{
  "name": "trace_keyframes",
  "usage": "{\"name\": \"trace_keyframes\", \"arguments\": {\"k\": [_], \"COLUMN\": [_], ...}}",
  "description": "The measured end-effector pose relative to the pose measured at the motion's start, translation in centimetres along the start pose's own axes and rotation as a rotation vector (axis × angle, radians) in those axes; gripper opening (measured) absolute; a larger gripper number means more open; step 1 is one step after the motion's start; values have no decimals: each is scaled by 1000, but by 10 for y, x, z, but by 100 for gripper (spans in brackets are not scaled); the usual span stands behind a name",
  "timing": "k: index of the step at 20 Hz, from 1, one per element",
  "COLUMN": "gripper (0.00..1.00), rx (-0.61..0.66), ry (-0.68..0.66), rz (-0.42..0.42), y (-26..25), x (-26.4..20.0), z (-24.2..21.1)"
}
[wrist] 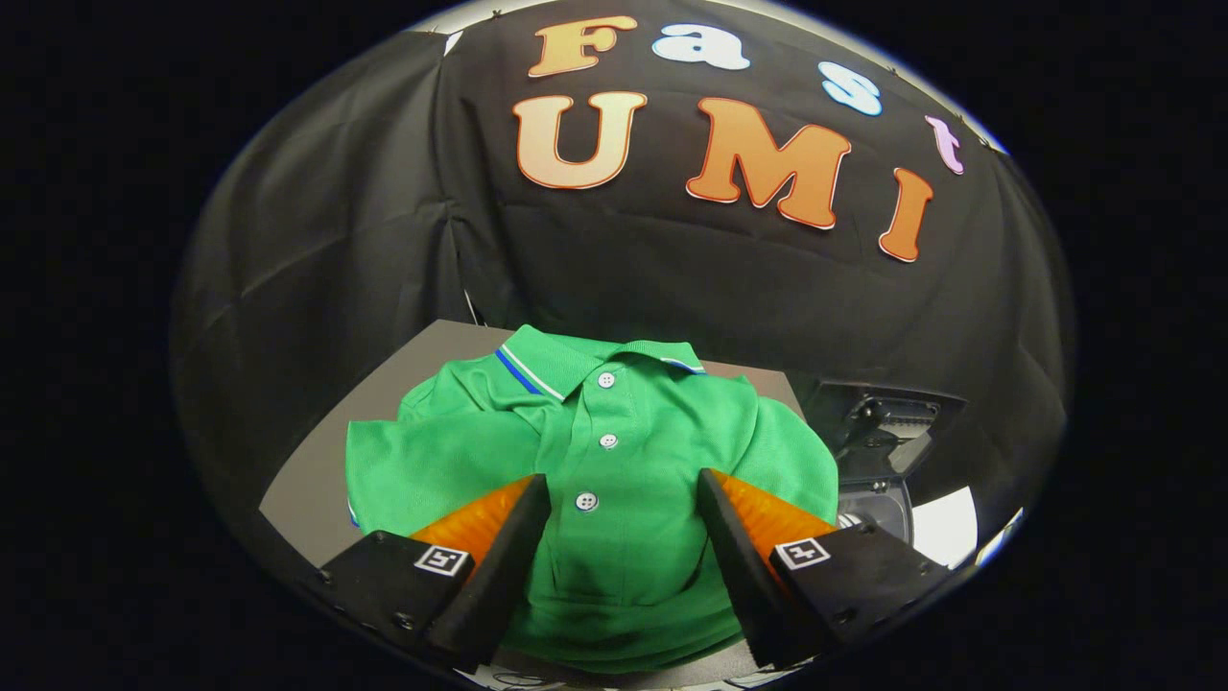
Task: Put the clothes into the washing machine and then close the washing machine lid.
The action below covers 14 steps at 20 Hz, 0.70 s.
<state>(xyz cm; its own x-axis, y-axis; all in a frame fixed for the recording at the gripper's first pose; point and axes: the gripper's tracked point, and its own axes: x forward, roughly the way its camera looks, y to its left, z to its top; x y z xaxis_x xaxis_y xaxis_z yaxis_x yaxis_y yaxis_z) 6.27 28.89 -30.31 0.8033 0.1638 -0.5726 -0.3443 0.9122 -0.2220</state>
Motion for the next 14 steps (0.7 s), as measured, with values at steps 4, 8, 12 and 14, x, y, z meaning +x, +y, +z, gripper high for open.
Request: {"name": "trace_keyframes", "arguments": {"k": [4, 8, 12, 14], "gripper": [82, 51, 33, 27], "rx": [-41, -68, -39, 2], "ry": [29, 18, 6, -4], "rz": [44, 46, 66, 103], "y": [6, 9, 10, 9], "x": [6, 12, 8, 5], "z": [-1, 1, 2, 1]}}
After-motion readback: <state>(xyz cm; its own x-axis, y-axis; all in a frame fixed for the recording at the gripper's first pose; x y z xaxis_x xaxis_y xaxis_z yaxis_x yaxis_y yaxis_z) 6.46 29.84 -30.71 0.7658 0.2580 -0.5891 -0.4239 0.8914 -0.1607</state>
